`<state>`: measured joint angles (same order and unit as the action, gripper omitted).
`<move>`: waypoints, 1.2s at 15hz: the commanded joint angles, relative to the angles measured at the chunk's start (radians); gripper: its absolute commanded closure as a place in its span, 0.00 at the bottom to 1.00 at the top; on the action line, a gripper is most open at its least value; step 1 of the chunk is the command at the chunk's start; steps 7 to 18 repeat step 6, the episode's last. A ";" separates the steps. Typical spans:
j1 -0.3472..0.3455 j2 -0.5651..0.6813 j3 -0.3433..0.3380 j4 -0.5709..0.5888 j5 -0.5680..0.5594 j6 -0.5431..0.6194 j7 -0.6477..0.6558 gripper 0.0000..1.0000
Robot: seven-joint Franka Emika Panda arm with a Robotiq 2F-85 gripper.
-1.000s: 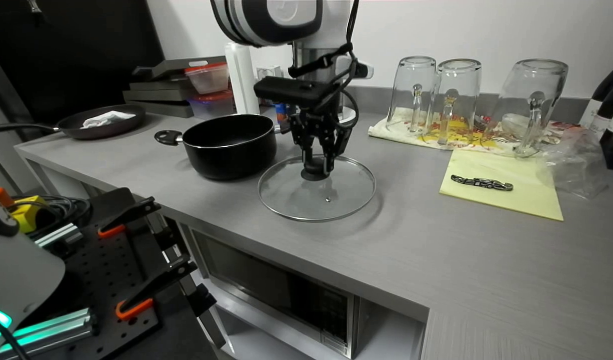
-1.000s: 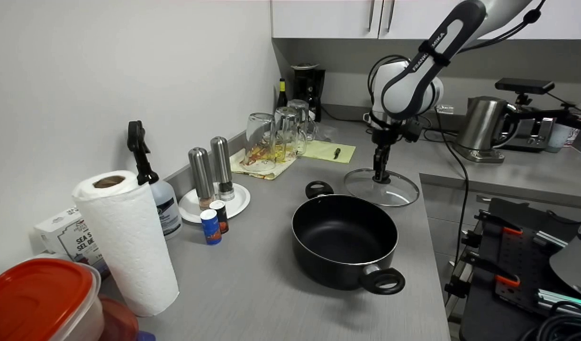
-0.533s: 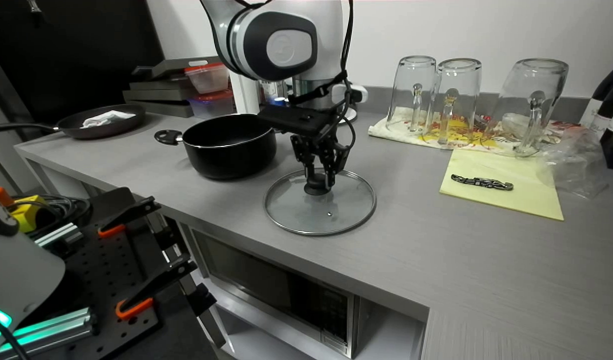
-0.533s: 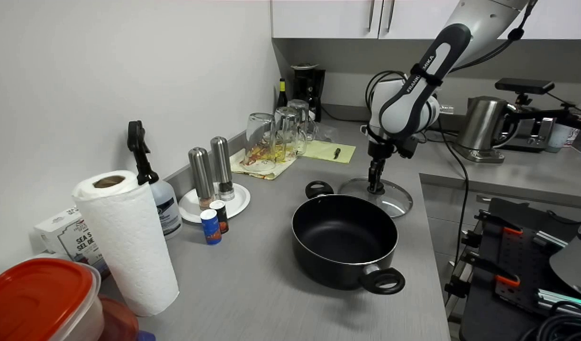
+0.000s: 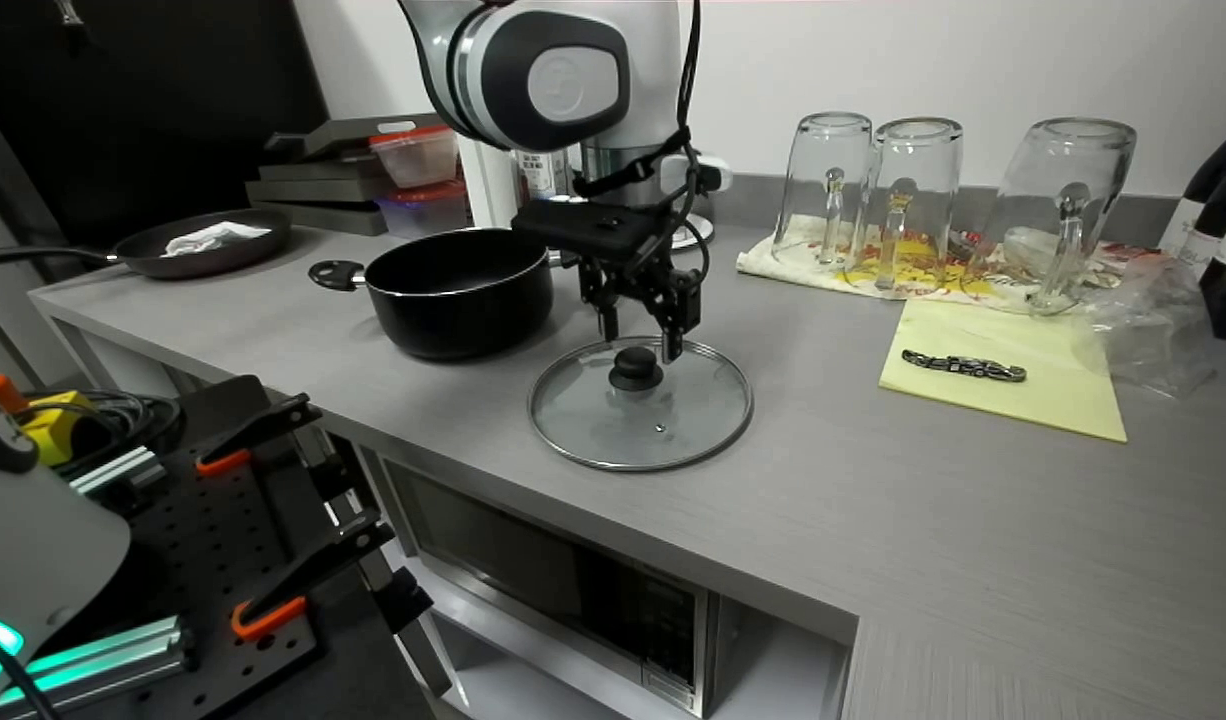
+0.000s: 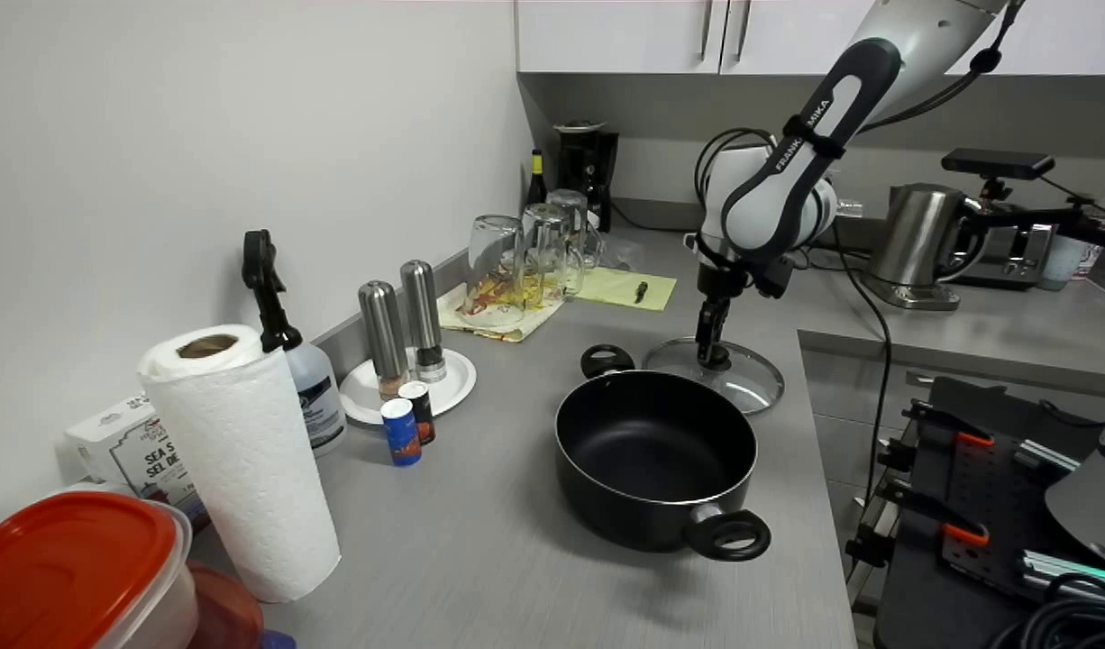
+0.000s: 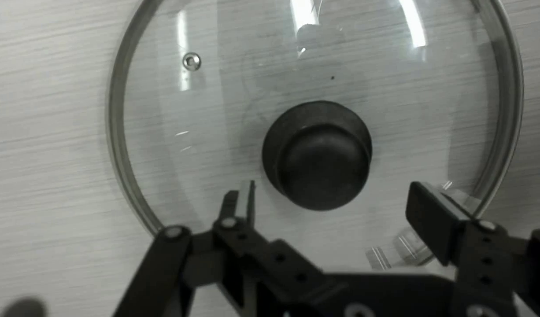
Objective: Place the pot's lid on the counter
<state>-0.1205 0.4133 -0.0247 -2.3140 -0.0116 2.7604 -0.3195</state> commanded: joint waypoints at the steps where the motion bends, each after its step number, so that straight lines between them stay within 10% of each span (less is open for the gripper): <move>1: 0.012 -0.163 -0.004 -0.116 -0.039 0.015 0.030 0.00; 18: -0.001 -0.118 0.006 -0.064 -0.022 -0.010 0.014 0.00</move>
